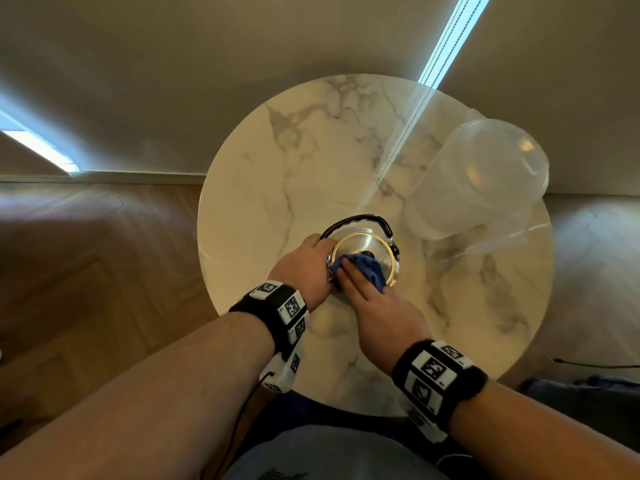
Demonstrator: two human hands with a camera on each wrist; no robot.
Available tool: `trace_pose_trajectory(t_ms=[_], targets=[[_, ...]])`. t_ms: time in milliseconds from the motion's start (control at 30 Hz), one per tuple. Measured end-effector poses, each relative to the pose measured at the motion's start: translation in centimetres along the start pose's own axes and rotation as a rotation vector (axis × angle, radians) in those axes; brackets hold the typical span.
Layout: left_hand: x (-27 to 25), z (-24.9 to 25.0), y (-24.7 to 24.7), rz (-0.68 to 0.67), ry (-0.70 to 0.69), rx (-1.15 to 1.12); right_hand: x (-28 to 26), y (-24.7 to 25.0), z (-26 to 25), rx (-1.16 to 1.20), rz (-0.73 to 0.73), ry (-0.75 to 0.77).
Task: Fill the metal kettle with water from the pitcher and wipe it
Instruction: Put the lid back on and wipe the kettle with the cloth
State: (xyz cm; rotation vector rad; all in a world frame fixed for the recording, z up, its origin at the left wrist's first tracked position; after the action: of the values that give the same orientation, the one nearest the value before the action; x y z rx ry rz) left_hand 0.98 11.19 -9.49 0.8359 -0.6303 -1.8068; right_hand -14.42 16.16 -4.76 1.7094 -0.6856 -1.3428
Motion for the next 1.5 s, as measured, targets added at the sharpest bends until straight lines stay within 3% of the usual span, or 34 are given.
trace_pose_trajectory(t_ms=[200,333,500,633,833,1033,1233,1500], targets=[[0.0,0.2,0.3,0.010,-0.004,0.009,-0.9,-1.6,1.1,0.080,-0.042,-0.012],[0.2,0.1,0.5,-0.010,0.002,0.028,-2.0,-3.0,4.1,0.059,-0.033,-0.117],[0.2,0.2,0.5,0.008,0.002,0.049,-0.5,-3.1,4.0,0.278,0.005,-0.220],[0.3,0.3,0.5,0.005,0.006,0.059,-2.0,-3.5,4.0,0.280,-0.066,-0.154],[0.2,0.6,0.7,-0.013,0.016,0.074,1.7,-1.9,5.6,0.432,0.072,-0.189],[0.0,1.1,0.8,-0.005,0.038,0.106,-1.0,-4.9,5.8,0.557,0.050,-0.157],[-0.6,1.4,0.4,0.012,0.094,0.112,1.8,-3.1,6.5,0.788,-0.014,-0.288],[-1.4,1.6,-0.1,0.067,0.159,0.124,0.1,-6.7,7.2,0.936,0.016,-0.175]])
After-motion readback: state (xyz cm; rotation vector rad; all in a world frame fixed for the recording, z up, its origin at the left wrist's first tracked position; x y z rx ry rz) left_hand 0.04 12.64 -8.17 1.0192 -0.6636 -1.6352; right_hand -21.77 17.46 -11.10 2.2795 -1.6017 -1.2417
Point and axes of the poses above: each hand's wrist, its own x-axis towards the middle knuckle, its own y-axis out of the back of the hand, z = x × y, the point moved 3 cm from there along x, towards the middle knuckle, and after that the axes turned 11 degrees about -y, right-handed, at the moved point
